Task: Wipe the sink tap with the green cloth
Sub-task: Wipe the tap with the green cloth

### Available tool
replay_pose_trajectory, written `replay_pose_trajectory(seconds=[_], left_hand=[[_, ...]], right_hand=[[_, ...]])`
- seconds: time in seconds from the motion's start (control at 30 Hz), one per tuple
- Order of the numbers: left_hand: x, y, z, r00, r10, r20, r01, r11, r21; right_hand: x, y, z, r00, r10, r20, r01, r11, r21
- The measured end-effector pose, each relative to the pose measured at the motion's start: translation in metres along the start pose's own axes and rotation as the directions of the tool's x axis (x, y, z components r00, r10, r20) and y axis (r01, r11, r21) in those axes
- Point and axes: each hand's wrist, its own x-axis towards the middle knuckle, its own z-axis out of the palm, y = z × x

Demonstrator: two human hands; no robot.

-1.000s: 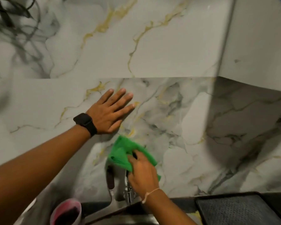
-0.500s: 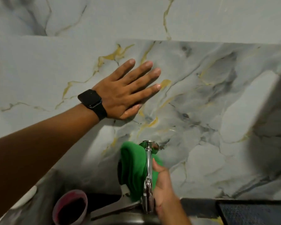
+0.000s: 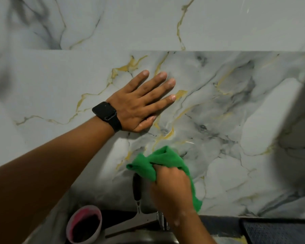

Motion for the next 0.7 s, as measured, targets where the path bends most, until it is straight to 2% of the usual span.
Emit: replay_pose_trajectory(seconds=[0.1, 0.17, 0.23, 0.3, 0.37, 0.43, 0.47, 0.5, 0.53, 0.57, 0.6, 0.63, 0.67, 0.7], left_hand=[[-0.001, 0.001, 0.000, 1.000, -0.008, 0.011, 0.008, 1.000, -0.010], [-0.001, 0.001, -0.001, 1.000, -0.010, 0.022, 0.011, 1.000, -0.028], [-0.001, 0.000, -0.003, 0.999, -0.016, 0.029, 0.017, 0.999, -0.043], [-0.001, 0.001, -0.003, 0.999, -0.019, 0.028, 0.020, 0.999, -0.049], [-0.002, 0.001, -0.002, 0.999, -0.018, 0.030, 0.019, 0.999, -0.047], [-0.001, 0.000, -0.002, 1.000, -0.016, 0.016, 0.017, 0.999, -0.041], [-0.001, 0.000, -0.002, 1.000, -0.016, 0.008, 0.016, 0.999, -0.044], [-0.001, 0.001, -0.002, 1.000, -0.015, 0.003, 0.015, 0.998, -0.054], [-0.001, 0.002, -0.001, 1.000, -0.014, 0.001, 0.014, 0.998, -0.063], [-0.002, 0.002, 0.000, 1.000, -0.017, 0.001, 0.017, 0.998, -0.063], [-0.002, 0.002, 0.001, 1.000, -0.016, -0.001, 0.016, 0.998, -0.055], [-0.002, 0.001, 0.002, 1.000, -0.011, -0.009, 0.011, 0.999, -0.044], [-0.002, 0.000, 0.003, 1.000, -0.006, -0.017, 0.005, 0.999, -0.038], [-0.002, 0.001, 0.004, 1.000, -0.004, -0.026, 0.003, 0.999, -0.039]], right_hand=[[0.023, -0.019, -0.018, 0.981, -0.121, 0.153, 0.161, 0.944, -0.288], [0.040, -0.024, -0.021, 0.934, -0.180, 0.307, 0.316, 0.818, -0.481], [0.055, -0.032, -0.014, 0.879, -0.126, 0.459, 0.421, 0.659, -0.624], [0.069, -0.043, -0.002, 0.865, 0.007, 0.503, 0.376, 0.654, -0.656], [0.080, -0.048, 0.009, 0.881, 0.041, 0.472, 0.302, 0.719, -0.626], [0.073, -0.036, 0.002, 0.937, -0.023, 0.347, 0.217, 0.818, -0.533], [0.066, -0.022, -0.005, 0.963, -0.024, 0.270, 0.140, 0.897, -0.419], [0.056, -0.004, -0.011, 0.981, 0.001, 0.194, 0.044, 0.972, -0.229], [0.040, 0.016, -0.013, 0.991, 0.070, 0.110, -0.076, 0.996, 0.051], [0.023, 0.032, -0.012, 0.980, 0.185, 0.071, -0.198, 0.888, 0.415], [0.008, 0.043, -0.007, 0.945, 0.303, 0.126, -0.287, 0.579, 0.763], [-0.005, 0.051, 0.003, 0.898, 0.339, 0.282, -0.351, 0.163, 0.922], [-0.013, 0.056, 0.016, 0.853, 0.281, 0.439, -0.391, -0.212, 0.896], [-0.017, 0.059, 0.029, 0.817, 0.178, 0.548, -0.424, -0.458, 0.781]])
